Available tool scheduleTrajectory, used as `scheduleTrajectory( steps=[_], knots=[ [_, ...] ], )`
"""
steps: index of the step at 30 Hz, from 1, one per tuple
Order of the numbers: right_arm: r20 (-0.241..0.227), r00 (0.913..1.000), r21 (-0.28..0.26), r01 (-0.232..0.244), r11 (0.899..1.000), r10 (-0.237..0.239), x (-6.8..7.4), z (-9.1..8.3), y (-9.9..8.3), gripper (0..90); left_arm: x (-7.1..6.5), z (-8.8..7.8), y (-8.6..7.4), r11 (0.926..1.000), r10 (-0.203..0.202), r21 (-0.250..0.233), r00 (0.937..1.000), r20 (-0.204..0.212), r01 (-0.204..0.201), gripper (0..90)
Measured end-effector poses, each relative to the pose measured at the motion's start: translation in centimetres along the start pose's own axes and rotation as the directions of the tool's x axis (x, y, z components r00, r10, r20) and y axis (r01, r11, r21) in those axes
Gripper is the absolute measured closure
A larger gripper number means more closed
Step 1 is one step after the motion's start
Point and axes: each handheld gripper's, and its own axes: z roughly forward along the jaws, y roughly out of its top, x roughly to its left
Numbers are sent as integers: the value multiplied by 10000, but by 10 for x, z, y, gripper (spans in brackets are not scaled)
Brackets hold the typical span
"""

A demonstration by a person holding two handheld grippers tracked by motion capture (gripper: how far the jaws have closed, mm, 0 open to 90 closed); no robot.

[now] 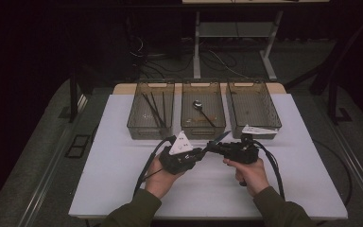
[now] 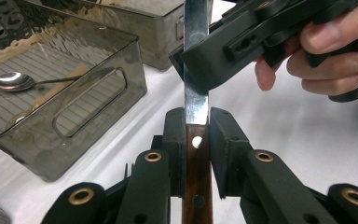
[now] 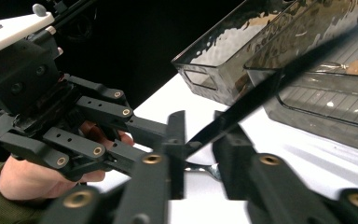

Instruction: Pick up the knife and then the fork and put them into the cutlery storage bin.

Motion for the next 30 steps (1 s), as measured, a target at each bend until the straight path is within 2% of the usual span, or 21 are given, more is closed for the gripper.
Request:
scheduleTrajectory(
  steps=[7,11,14,15,17,22,26,27,30],
  knots=[
    [-221,9996,-79,153,9999,-154,8,4,3,856,0,2,-2,10000,-3,48,10000,14,2,773],
    [-27,9991,21,418,9991,-418,14,4,5,889,0,3,-2,10000,-6,-3,10000,88,6,766],
    [120,9970,132,760,9970,-762,17,3,6,891,2,3,-4,9998,-196,-97,9992,347,199,753],
    [199,9959,162,881,9960,-885,18,3,6,891,3,3,-5,9994,-316,-90,9984,462,321,739],
    [295,9939,120,1061,9943,-1064,19,0,7,891,4,1,-7,9992,-361,-127,9985,401,366,669],
    [882,9828,206,1610,9867,-1622,16,-13,13,891,10,-8,-18,9999,-106,23,9989,455,105,560],
    [1341,9726,308,1873,9818,-1898,11,-29,22,891,18,-17,-30,9999,-81,154,9987,500,73,483],
    [1464,9700,360,1907,9810,-1939,10,-34,25,891,20,-20,-33,9998,-133,180,9989,457,125,468],
    [1764,9630,335,2011,9790,-2038,5,-47,33,891,27,-29,-43,9981,-598,-110,9966,562,605,437]
  ],
)
